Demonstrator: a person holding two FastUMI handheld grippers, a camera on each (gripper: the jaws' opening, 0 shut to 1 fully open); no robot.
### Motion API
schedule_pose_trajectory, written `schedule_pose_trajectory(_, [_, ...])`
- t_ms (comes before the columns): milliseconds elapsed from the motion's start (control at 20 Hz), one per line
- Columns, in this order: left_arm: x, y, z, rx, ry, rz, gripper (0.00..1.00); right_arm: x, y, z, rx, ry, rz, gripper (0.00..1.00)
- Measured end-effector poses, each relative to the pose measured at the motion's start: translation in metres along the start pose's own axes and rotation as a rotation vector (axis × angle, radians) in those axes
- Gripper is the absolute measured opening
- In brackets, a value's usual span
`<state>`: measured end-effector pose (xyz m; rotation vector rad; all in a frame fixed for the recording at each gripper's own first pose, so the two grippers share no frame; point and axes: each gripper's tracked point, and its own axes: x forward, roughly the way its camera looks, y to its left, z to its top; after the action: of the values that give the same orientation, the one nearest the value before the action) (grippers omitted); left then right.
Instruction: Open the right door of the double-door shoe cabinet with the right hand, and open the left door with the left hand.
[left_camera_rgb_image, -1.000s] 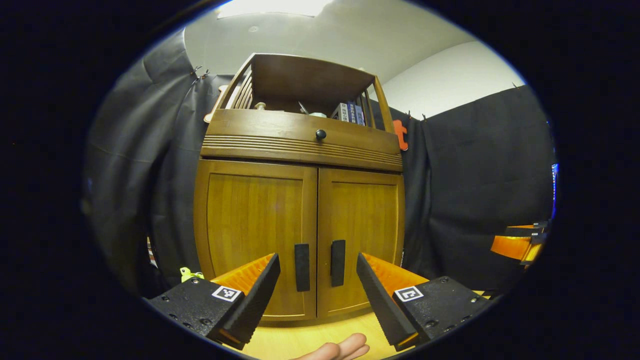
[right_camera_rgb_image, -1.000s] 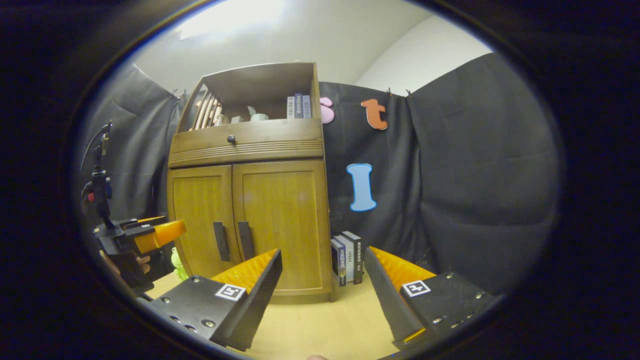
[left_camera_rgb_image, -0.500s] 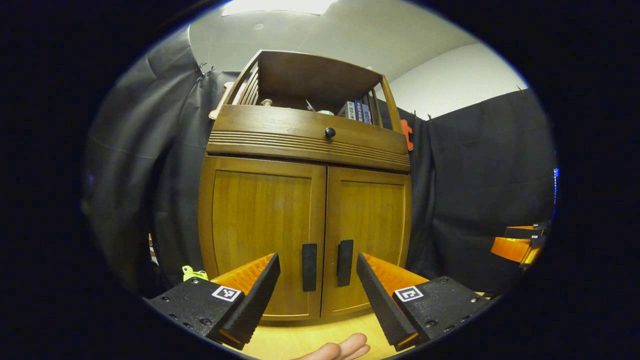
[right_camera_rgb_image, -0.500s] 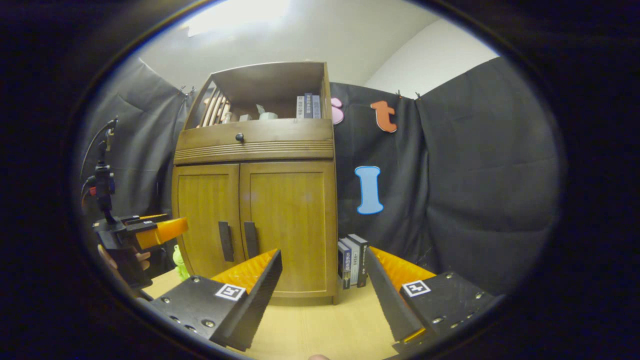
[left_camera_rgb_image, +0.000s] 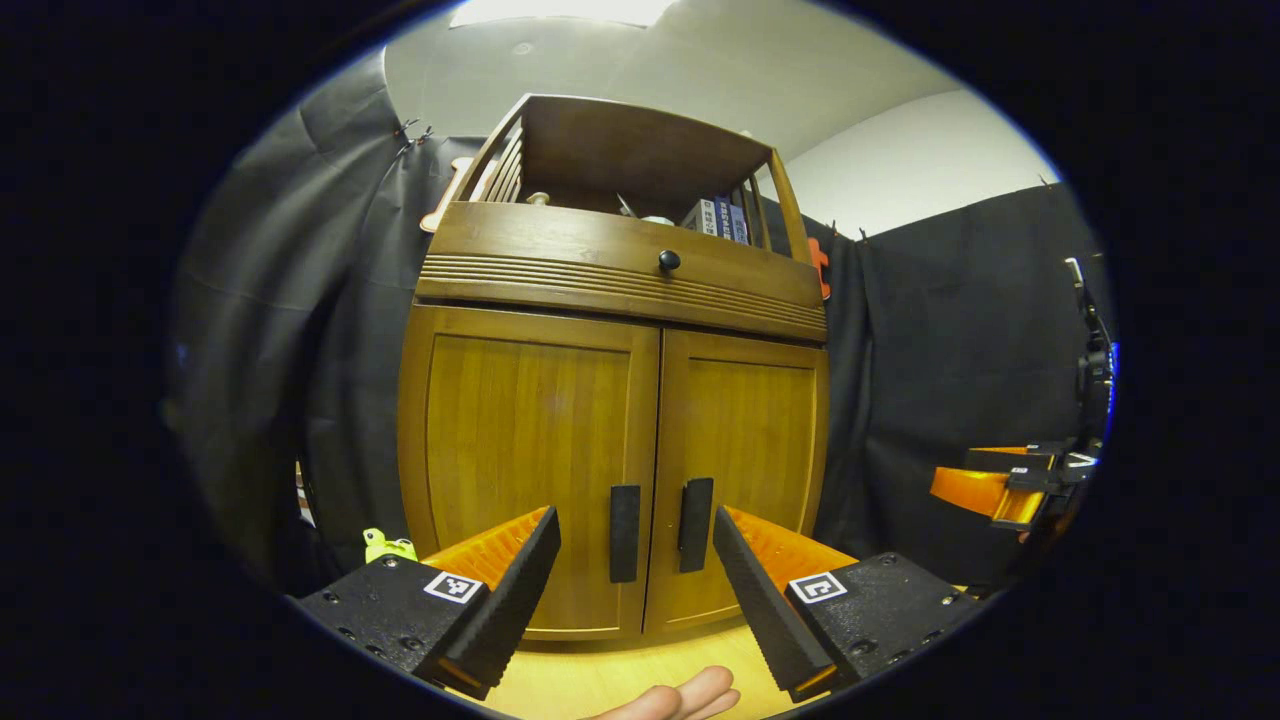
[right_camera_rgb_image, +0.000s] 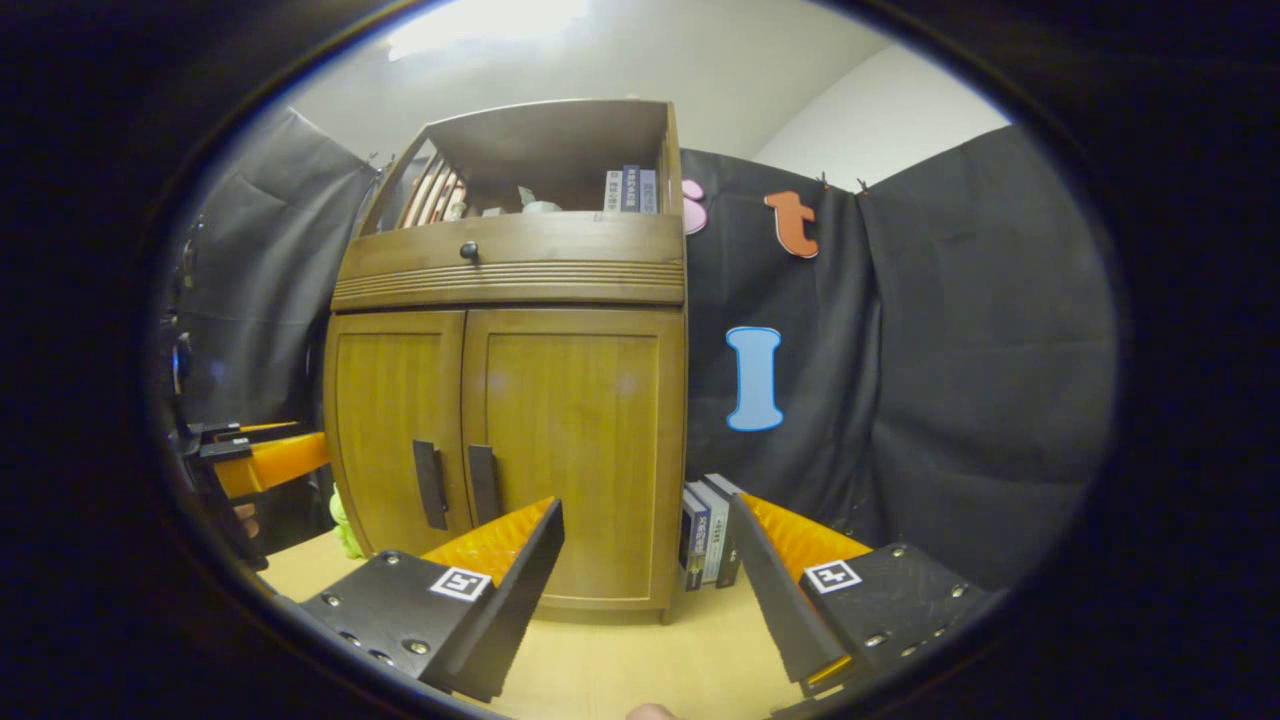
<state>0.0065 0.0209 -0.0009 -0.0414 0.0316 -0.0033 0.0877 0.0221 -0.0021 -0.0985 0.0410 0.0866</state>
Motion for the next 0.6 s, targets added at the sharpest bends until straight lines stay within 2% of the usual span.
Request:
schedule_pose_trajectory(50, [0.000,0.001,0.000,-0.002,0.000,0.002,0.92,0.008,0.000,0.001,-0.006,0.004,0.000,0.98])
schedule_pose_trajectory(100, [0.002,0.003,0.001,-0.005,-0.002,0.004,0.92,0.017,0.000,0.002,-0.008,0.005,0.003,0.94])
schedule_pose_trajectory(200, [0.007,0.003,-0.002,-0.001,0.005,0.000,0.92,0.034,0.006,0.005,0.000,0.012,0.014,0.94])
schedule_pose_trajectory(300, [0.013,0.001,-0.011,0.001,0.032,-0.003,0.92,0.054,0.020,0.007,0.010,0.022,0.048,0.94])
schedule_pose_trajectory(350, [0.015,0.000,-0.013,0.001,0.041,-0.005,0.96,0.065,0.028,0.007,0.003,0.028,0.061,0.94])
schedule_pose_trajectory(400, [0.016,0.000,-0.014,0.001,0.045,-0.007,0.96,0.074,0.035,0.006,-0.006,0.036,0.071,0.98])
schedule_pose_trajectory(450, [0.018,-0.001,-0.016,0.001,0.046,-0.011,0.96,0.084,0.045,0.005,-0.015,0.042,0.085,0.94])
schedule_pose_trajectory(500, [0.019,-0.001,-0.017,0.002,0.049,-0.012,0.96,0.092,0.054,0.004,-0.017,0.049,0.096,0.98])
schedule_pose_trajectory(550, [0.019,0.001,-0.019,0.005,0.053,-0.008,0.96,0.101,0.065,0.002,-0.012,0.055,0.110,0.94])
schedule_pose_trajectory(600, [0.018,0.004,-0.020,0.007,0.059,-0.002,0.96,0.109,0.076,-0.004,0.001,0.065,0.124,0.94])
